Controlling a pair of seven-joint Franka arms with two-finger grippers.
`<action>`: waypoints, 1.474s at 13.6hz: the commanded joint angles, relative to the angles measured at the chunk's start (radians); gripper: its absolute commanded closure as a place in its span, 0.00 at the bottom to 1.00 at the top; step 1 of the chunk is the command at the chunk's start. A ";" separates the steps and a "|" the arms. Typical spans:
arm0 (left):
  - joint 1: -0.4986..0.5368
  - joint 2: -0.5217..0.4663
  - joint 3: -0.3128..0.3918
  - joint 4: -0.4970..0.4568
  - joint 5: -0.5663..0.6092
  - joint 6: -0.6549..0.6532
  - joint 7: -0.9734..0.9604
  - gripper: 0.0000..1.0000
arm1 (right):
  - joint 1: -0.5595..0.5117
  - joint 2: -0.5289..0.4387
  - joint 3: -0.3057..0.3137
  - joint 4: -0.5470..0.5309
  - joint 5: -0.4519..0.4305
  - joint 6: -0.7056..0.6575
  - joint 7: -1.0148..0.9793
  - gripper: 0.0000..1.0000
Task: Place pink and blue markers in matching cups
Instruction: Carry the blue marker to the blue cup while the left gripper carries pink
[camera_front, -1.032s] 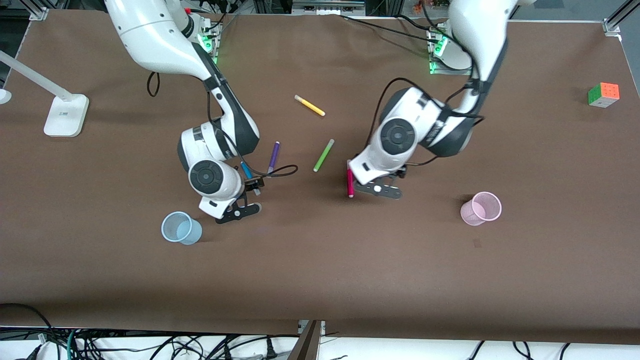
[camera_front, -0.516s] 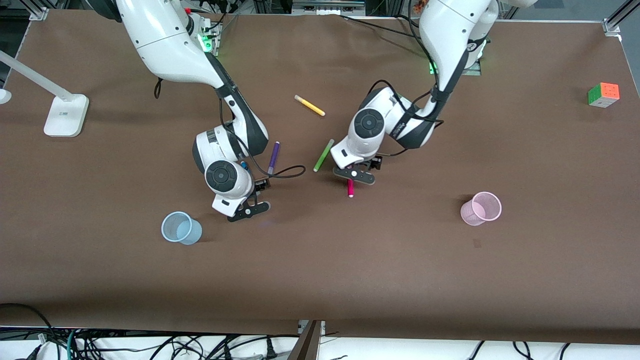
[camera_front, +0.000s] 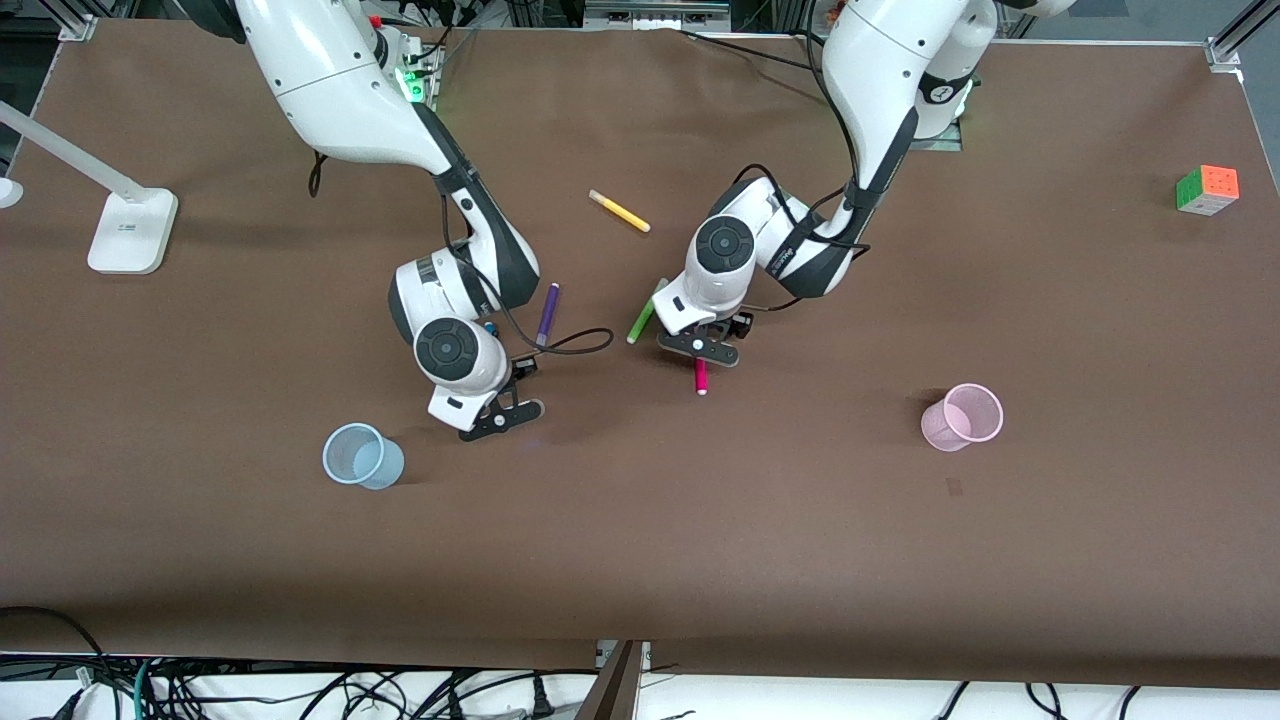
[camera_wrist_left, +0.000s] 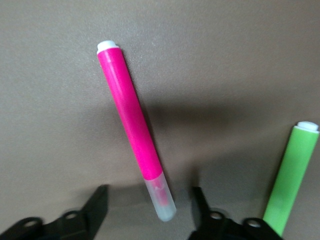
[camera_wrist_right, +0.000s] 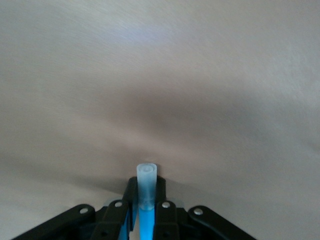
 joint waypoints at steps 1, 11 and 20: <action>-0.010 0.005 0.008 0.002 0.019 0.012 -0.010 0.74 | 0.005 -0.036 -0.004 0.086 0.008 -0.020 -0.057 1.00; 0.151 -0.199 0.024 0.085 0.020 -0.457 0.262 0.92 | -0.242 -0.127 -0.013 0.285 0.317 -0.214 -0.959 1.00; 0.326 -0.195 0.035 0.303 0.546 -1.031 0.728 0.93 | -0.378 -0.082 -0.012 0.274 0.565 -0.209 -1.506 1.00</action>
